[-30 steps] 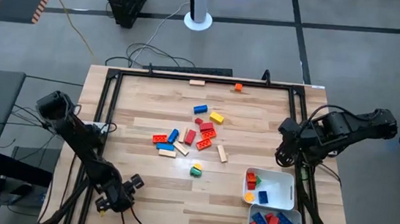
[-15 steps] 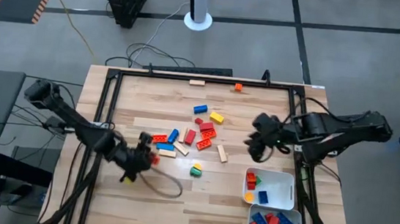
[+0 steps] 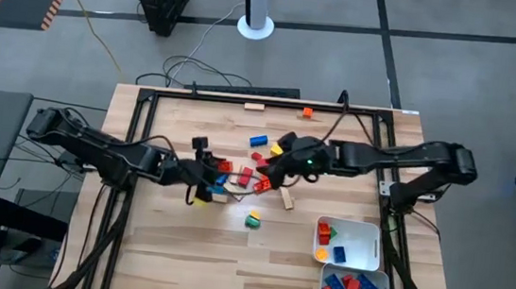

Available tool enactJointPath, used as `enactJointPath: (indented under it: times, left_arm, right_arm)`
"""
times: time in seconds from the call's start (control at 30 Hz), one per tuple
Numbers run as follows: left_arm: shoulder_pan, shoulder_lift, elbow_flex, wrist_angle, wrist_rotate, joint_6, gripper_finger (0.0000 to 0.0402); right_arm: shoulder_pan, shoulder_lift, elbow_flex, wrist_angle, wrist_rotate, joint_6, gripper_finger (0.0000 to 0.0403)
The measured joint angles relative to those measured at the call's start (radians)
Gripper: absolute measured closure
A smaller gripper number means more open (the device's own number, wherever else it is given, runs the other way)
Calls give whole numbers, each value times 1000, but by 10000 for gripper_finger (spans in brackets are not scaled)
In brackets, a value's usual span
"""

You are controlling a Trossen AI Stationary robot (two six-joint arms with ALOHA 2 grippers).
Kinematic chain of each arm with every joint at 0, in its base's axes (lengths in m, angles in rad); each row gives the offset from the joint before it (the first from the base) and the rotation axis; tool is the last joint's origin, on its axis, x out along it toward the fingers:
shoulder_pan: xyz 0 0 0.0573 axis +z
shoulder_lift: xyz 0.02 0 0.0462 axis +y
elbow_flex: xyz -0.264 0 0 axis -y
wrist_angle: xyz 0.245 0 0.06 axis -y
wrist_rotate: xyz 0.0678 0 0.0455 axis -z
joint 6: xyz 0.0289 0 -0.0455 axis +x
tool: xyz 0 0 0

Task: Sort blocks by size
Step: Put the big orange game piece into the gray bin

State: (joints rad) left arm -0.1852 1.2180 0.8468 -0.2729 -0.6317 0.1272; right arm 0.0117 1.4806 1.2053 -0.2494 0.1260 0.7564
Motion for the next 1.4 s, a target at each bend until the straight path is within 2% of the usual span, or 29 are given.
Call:
enactJointPath:
  times: [0.17, 0.5, 1.0, 1.4]
  left_arm:
    - [28, 11, 73, -8, -19, -1, 271]
    - [45, 12, 167, -86, -20, 8, 271]
    - [63, 13, 167, -58, 26, 44, 271]
    - [67, 46, 173, 23, 45, 48, 271]
  right_arm:
    - [-23, 69, 0, 184, -18, 81, 132]
    - [-34, 131, -1, 343, -37, 125, 132]
    - [-54, 149, 7, 420, -19, 99, 132]
    - [-57, 291, 194, 297, -50, 32, 133]
